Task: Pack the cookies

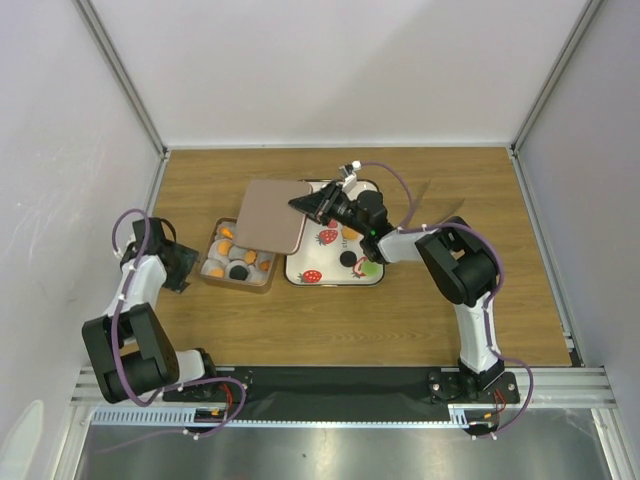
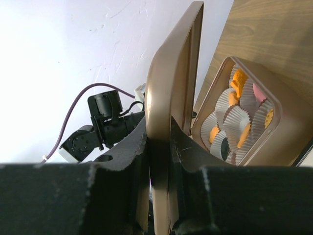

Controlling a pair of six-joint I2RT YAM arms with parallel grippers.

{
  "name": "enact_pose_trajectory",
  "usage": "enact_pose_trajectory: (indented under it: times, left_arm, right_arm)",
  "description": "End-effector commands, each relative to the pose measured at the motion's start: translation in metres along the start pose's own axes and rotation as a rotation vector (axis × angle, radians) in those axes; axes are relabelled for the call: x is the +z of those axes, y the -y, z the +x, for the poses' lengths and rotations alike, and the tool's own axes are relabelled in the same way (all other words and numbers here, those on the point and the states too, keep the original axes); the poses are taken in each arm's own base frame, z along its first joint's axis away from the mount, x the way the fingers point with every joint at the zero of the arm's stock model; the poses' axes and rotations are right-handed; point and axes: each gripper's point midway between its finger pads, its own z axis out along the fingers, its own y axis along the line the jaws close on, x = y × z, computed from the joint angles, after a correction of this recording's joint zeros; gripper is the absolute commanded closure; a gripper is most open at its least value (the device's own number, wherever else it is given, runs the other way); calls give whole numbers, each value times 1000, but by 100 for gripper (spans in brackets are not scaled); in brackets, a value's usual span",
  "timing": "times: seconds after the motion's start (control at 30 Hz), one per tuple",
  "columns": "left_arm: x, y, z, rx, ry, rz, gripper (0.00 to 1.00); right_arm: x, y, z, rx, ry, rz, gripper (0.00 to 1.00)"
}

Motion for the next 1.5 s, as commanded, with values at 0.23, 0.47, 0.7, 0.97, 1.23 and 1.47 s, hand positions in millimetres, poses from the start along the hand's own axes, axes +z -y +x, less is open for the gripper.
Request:
enact_pose_trajectory:
  times: [0.23, 0.47, 0.7, 0.97, 1.23, 1.47]
  left_arm:
    - [-17, 7, 8, 62, -11, 71, 34]
    - [-42, 13, -55, 36, 137, 23, 25]
    - [-48, 42, -71, 27, 150, 118, 19]
    - [-37, 60, -67, 104, 96, 184, 9]
    - [-35, 65, -64, 132, 75, 206, 8]
    - [-31, 70, -55, 167, 52, 217, 8]
  right_arm:
    - [9, -14, 14, 25, 5, -84, 100]
    - [24, -13, 26, 52, -21, -96, 100]
    - [42, -14, 38, 109, -36, -148, 100]
    - [65, -4, 53, 145, -59, -149, 100]
    - [71, 8, 69, 165, -76, -125, 100]
    - [72, 16, 76, 166, -86, -98, 100]
